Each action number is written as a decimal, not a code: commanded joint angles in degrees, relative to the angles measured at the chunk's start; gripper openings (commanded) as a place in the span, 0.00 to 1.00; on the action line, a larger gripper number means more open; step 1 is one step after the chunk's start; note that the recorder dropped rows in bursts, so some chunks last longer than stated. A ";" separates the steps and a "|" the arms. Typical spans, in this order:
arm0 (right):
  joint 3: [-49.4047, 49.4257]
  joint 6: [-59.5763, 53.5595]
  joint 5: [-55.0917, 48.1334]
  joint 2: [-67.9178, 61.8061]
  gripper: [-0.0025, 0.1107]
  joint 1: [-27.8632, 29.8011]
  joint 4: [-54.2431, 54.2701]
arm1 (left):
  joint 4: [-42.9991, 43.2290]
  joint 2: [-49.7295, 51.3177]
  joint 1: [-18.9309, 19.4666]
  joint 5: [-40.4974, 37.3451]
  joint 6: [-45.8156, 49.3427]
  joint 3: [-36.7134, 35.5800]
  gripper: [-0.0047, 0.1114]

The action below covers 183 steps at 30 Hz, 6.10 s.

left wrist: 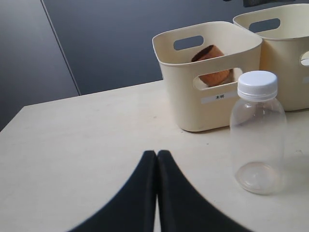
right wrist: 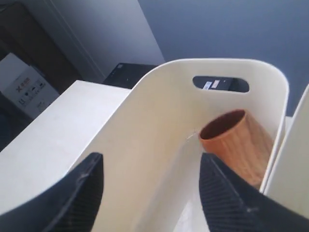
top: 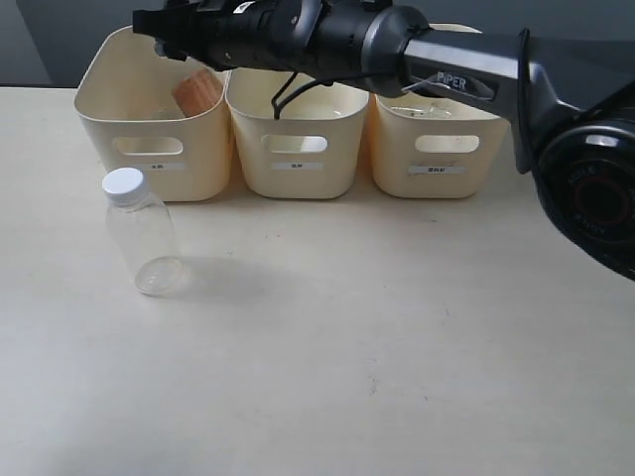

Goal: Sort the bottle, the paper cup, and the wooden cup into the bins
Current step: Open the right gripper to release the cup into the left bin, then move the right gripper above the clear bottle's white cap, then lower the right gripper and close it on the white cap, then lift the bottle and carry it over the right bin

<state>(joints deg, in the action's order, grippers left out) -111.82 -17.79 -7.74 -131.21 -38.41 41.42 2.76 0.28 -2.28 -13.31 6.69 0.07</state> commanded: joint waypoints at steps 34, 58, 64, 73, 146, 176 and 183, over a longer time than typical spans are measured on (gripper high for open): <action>-0.50 6.05 -39.31 6.31 0.52 -5.06 -5.08 | -0.29 -0.28 -0.18 0.05 -0.11 -0.07 0.04; -0.50 9.88 -38.31 3.65 0.52 -6.85 -8.59 | -0.29 -0.28 -0.18 0.05 -0.11 -0.07 0.04; -0.50 10.24 -38.18 3.65 0.52 -6.85 -8.59 | -0.29 -0.28 -0.18 0.05 -0.11 -0.07 0.04; -0.50 10.24 -38.01 3.65 0.52 -6.85 -8.59 | -0.29 -0.28 -0.18 0.05 -0.11 -0.07 0.04; -0.50 14.82 -39.06 7.27 0.03 -9.05 -21.61 | -0.29 -0.28 -0.18 0.05 -0.11 -0.07 0.04; -0.50 43.69 -53.68 25.86 0.02 -8.95 -73.49 | -0.29 -0.28 -0.18 0.05 -0.11 -0.07 0.04; -0.50 49.81 -55.68 26.89 0.02 -4.46 -77.98 | -0.29 -0.28 -0.18 0.05 -0.11 -0.07 0.04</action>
<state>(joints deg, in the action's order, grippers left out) -112.38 29.90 -62.90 -105.42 -45.58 -35.48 2.76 0.28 -2.28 -13.31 6.69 0.07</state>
